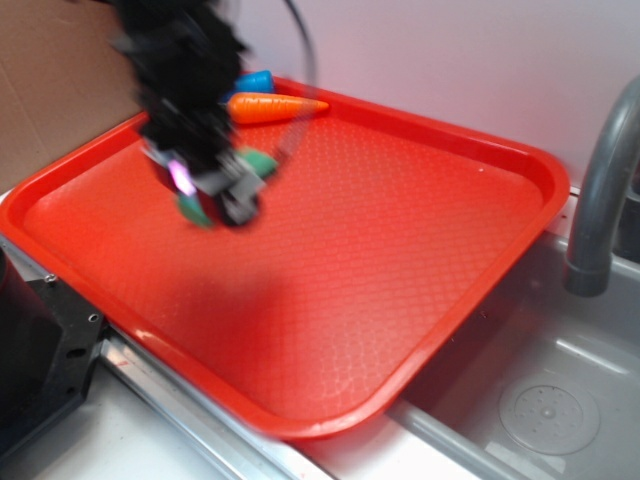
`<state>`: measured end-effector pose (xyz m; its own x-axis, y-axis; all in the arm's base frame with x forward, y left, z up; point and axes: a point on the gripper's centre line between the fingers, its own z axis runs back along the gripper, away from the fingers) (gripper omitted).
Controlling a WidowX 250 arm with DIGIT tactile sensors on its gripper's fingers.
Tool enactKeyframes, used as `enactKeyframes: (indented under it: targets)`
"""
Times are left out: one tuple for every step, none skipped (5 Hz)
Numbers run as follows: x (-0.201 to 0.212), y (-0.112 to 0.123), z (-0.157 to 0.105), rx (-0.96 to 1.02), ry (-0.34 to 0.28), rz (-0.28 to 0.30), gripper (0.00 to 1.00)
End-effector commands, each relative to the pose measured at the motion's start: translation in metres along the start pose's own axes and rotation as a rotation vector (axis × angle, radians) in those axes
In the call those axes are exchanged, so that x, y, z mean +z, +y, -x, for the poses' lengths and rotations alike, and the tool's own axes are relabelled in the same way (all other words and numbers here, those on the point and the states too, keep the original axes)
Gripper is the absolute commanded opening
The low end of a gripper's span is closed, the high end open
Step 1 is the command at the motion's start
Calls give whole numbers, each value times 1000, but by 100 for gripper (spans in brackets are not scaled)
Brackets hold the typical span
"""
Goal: Grab the green block.
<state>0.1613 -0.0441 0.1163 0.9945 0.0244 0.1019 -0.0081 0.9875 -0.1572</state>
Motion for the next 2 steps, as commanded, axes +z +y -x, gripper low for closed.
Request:
enactKeyframes:
  targets:
    - [112, 36, -22, 68, -10, -48, 0]
    - [128, 36, -28, 79, -13, -90, 0]
